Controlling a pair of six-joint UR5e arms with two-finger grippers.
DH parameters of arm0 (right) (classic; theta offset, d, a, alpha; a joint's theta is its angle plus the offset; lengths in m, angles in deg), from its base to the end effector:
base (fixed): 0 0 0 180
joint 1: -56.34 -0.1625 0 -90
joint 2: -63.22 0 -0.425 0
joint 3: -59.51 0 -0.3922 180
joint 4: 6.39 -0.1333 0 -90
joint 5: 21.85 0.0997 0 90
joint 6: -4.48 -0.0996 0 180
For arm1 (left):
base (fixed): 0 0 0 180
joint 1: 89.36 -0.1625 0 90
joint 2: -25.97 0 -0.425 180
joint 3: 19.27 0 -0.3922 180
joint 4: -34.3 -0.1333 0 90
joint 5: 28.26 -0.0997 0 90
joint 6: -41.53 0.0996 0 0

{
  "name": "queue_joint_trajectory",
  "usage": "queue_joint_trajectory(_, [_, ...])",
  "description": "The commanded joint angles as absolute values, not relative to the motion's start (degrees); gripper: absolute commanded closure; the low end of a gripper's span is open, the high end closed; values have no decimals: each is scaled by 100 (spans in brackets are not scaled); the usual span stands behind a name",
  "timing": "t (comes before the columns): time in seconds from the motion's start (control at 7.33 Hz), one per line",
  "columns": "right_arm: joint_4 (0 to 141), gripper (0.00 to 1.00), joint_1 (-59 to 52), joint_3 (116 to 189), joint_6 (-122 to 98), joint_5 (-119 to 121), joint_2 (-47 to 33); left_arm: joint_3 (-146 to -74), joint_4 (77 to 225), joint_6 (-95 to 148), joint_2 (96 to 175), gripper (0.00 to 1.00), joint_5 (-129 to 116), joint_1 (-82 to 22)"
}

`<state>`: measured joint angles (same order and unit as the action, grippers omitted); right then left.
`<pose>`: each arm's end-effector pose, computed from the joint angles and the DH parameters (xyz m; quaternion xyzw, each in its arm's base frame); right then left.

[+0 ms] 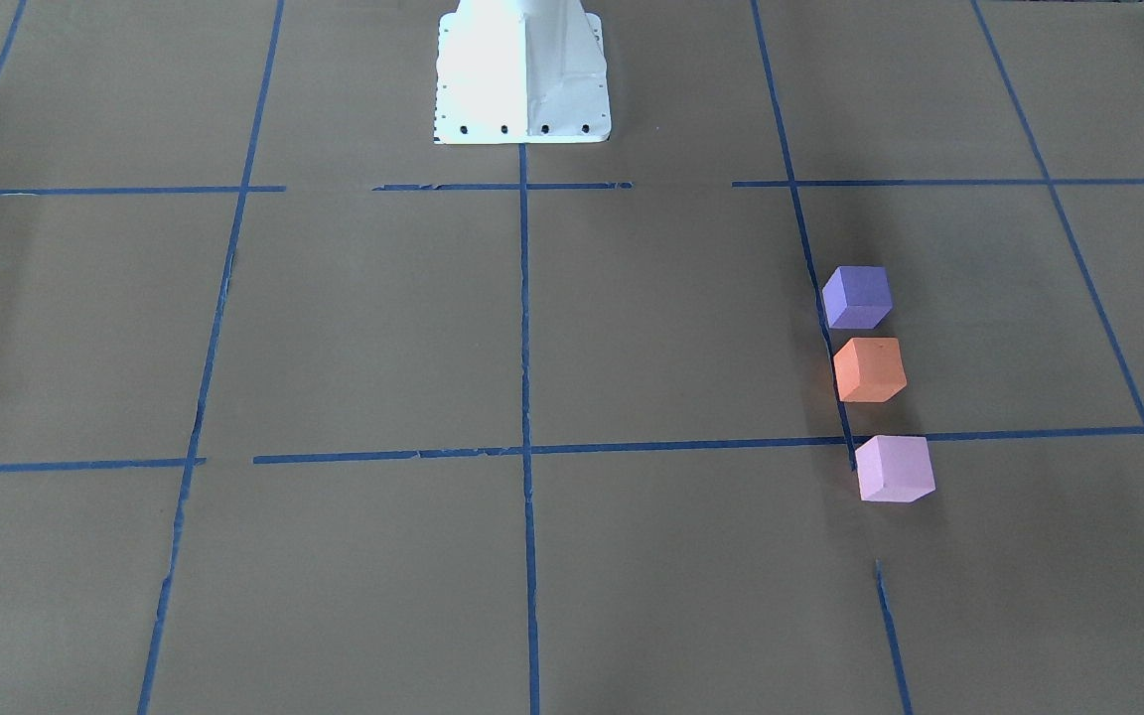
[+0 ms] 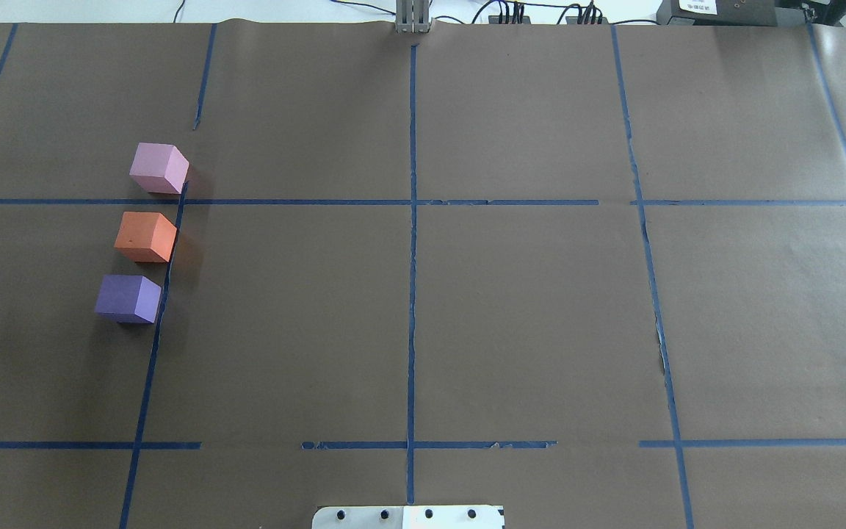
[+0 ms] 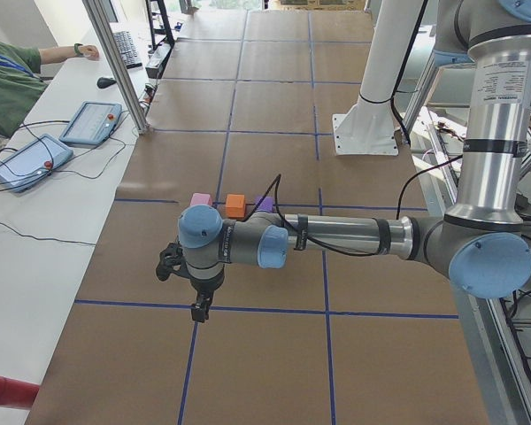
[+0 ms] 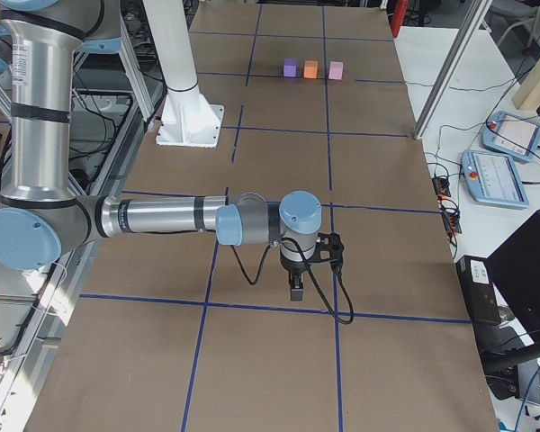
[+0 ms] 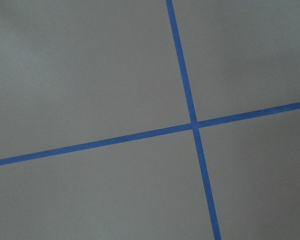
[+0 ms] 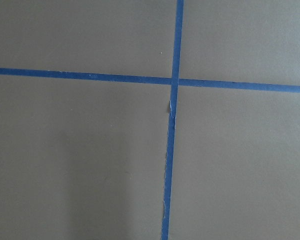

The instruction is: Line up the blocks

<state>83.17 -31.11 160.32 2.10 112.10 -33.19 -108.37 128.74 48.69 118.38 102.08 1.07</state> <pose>0.0441 -0.4514 0.6178 0.0230 -0.3752 -0.0172 0.9265 -0.0727 -0.5164 0.6420 0.0714 0.3404 0.0729 0.9347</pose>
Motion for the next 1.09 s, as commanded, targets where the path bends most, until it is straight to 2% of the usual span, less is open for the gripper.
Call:
queue_joint_trajectory(0.0, [8317, 0, -3111, 16032, 210, 11210, -3319, -10769, 12853, 4874, 11843, 0, 10138, 100])
queue_joint_trajectory(0.95, [8317, 0, -3111, 16032, 210, 11210, -3319, -10936, 12879, 4883, 11860, 0, 10234, 100])
